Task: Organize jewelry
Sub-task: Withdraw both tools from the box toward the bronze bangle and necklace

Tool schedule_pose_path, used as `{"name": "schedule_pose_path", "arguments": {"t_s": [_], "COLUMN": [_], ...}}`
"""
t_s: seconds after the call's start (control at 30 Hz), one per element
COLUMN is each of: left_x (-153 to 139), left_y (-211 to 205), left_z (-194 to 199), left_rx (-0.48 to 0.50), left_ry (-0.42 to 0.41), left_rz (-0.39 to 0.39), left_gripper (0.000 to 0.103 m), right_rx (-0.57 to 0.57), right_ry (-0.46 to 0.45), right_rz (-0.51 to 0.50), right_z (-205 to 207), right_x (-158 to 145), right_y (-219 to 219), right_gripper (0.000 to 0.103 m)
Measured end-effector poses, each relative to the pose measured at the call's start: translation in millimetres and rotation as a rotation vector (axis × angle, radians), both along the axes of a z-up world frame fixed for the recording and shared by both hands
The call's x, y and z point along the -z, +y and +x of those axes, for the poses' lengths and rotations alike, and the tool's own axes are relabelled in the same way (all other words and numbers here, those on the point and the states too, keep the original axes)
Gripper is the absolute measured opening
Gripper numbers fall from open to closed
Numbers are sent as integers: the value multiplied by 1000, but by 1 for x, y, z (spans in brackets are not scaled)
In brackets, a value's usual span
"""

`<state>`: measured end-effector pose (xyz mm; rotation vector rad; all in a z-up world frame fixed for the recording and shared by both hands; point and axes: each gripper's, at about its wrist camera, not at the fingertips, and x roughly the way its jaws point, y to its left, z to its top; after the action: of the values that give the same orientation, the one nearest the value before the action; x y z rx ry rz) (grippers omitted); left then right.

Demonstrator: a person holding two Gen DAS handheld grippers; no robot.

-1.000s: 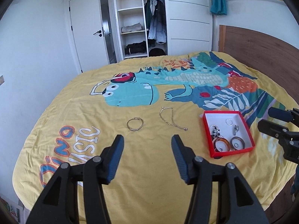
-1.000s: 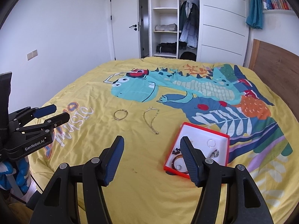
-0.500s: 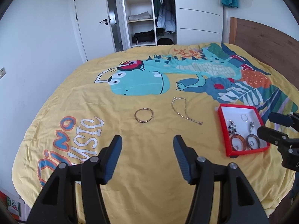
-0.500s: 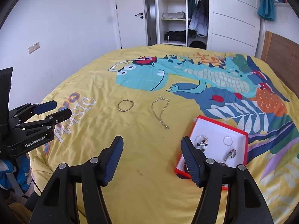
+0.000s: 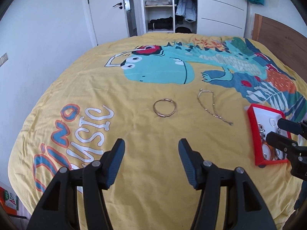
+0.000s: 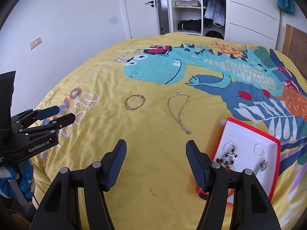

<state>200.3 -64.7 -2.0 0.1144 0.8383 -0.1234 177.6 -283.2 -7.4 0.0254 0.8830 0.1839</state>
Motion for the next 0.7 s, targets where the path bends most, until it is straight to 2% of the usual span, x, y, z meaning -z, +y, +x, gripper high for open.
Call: {"name": "schedule_pose_path", "arguments": {"t_s": [0.2,0.4,0.7], "left_x": [26,44,68], "left_y": [26,31,7], "left_z": [26,55,106], "left_rx": [-61,-64,-46], "left_ry": [65,103,125], "left_rz": [-55,-86,-42], "left_gripper": [56,56,56], "right_rx": [-12,6,47], "right_ry": [22,52,75], "right_rz": [-4,5,12], "right_z": [27,48,84], "right_x": [20,43,66], "right_y": [8,6,-3], "right_gripper": [63,63,63]}}
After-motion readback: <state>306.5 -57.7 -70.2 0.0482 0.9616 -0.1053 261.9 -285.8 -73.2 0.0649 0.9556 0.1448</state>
